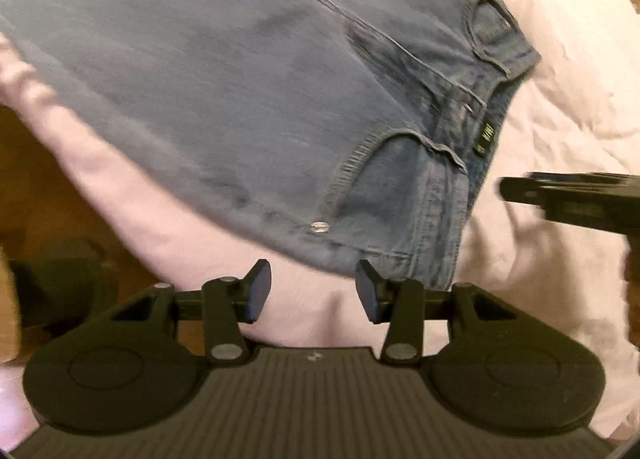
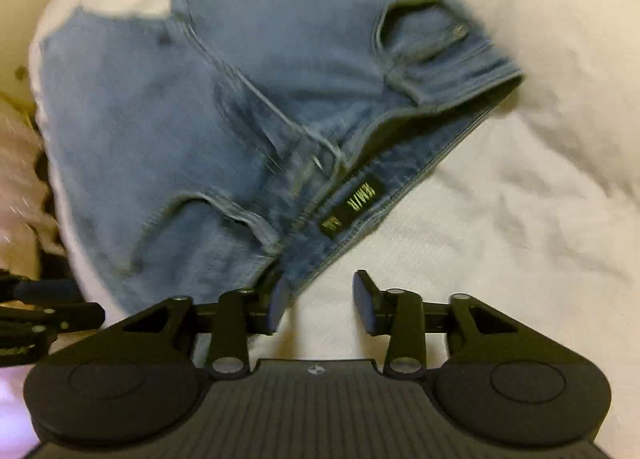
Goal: Fold clothes
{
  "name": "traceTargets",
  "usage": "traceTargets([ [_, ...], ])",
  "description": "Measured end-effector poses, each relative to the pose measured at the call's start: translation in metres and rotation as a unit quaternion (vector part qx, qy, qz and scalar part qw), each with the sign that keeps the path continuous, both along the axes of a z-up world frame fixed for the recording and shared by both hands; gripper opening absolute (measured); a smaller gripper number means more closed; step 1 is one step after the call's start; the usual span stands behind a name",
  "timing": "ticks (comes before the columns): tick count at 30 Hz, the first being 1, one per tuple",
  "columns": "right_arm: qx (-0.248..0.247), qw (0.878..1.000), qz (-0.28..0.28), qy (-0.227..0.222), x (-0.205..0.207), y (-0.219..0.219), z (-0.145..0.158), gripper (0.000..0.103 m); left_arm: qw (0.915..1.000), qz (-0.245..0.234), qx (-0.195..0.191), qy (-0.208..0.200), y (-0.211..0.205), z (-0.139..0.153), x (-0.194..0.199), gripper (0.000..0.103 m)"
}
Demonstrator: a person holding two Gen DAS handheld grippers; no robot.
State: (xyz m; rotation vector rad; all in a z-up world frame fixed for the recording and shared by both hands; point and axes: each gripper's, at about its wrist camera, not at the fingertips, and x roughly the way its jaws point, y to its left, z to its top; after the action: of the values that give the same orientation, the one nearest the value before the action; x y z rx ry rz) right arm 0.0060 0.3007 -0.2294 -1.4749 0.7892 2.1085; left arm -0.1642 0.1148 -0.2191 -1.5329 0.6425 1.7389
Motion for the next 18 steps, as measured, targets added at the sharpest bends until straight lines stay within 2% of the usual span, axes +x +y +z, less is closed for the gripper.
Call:
traceTargets([
  [3, 0.005, 0.999, -0.013, 0.03, -0.014, -0.009, 0.042, 0.073, 0.9997, 0.007, -0.003, 0.024, -0.01, 0.037, -0.01, 0.046],
  [4, 0.006, 0.999, -0.015, 0.04, -0.02, -0.013, 0.054, 0.076, 0.9993, 0.006, 0.0, 0.036, -0.012, 0.049, -0.014, 0.051],
  [5, 0.008, 0.999, -0.017, 0.047, -0.025, -0.019, 0.066, 0.086, 0.9988, 0.003, 0.004, 0.048, -0.015, 0.061, -0.017, 0.057],
  [6, 0.013, 0.998, -0.021, 0.051, -0.028, -0.027, 0.075, 0.09, 0.9982, -0.002, 0.009, 0.059, -0.018, 0.071, -0.019, 0.059],
  [11, 0.029, 0.997, -0.047, 0.048, -0.036, -0.064, 0.102, 0.09, 0.9944, -0.022, 0.028, 0.1, -0.046, 0.106, -0.025, 0.059],
  [18, 0.061, 0.996, -0.062, 0.03, -0.043, -0.117, 0.13, 0.09, 0.9904, -0.019, 0.041, 0.131, -0.102, 0.13, -0.033, 0.062],
])
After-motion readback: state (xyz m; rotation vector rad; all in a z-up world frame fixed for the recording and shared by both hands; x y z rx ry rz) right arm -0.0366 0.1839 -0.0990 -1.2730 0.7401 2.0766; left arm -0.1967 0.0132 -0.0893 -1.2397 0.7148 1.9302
